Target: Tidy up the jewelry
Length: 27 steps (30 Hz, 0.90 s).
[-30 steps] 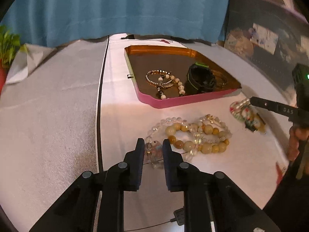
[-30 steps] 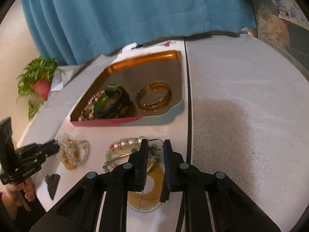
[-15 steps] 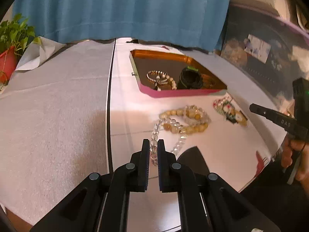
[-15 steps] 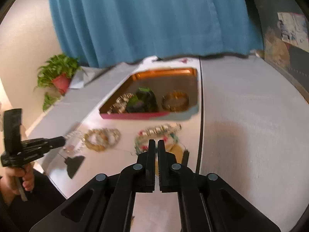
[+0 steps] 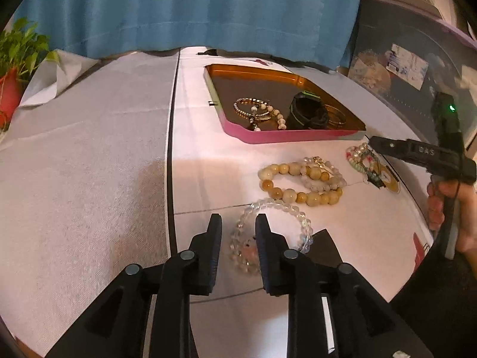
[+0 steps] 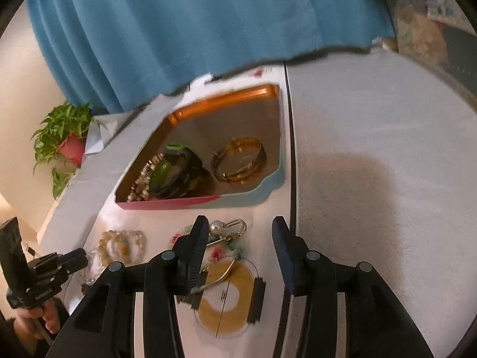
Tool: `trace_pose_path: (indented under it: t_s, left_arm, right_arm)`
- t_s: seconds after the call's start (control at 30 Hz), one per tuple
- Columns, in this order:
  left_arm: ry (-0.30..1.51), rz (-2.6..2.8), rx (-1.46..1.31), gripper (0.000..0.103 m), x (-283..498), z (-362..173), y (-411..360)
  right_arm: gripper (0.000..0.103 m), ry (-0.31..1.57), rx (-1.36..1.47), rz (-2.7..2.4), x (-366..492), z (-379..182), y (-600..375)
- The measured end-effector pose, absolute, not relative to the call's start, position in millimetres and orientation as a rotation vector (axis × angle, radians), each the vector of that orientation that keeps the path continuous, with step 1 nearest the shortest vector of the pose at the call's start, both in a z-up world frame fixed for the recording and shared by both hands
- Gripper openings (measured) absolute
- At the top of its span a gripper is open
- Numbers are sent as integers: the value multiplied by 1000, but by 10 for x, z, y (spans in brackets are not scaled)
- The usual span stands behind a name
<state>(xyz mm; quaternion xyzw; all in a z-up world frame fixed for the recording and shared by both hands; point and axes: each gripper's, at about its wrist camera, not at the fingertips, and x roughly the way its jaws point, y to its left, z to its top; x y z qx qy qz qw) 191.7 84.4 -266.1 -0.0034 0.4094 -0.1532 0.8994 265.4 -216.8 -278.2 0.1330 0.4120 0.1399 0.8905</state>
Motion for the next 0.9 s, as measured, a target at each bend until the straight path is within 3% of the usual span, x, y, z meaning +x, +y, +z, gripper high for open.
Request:
trace_pose_path:
  t_s: [0.07, 0.1, 0.17, 0.23, 0.43, 0.9]
  left_arm:
    - [841, -329, 54, 14, 1908, -2668, 765]
    - [832, -328, 94, 12, 1894, -2671, 714]
    - [826, -339, 114, 7, 1889, -2670, 674]
    - [833, -350, 93, 6, 1911, -2670, 688]
    - [859, -379, -21, 5, 1993, -2665, 800]
    - [858, -352, 7, 5, 1823, -2659, 767]
  right_arm:
    - [42, 850, 280, 312, 2695, -2779, -2122]
    - [31, 860, 283, 326, 2714, -2795, -2105]
    - [24, 865, 300, 345, 2735, -2815, -2091]
    - [0, 862, 347, 370, 2736, -2821, -2122]
    - [0, 829, 336, 383, 2639, -2721, -2143]
    - [7, 839, 346, 414, 2432, -2732, -1860]
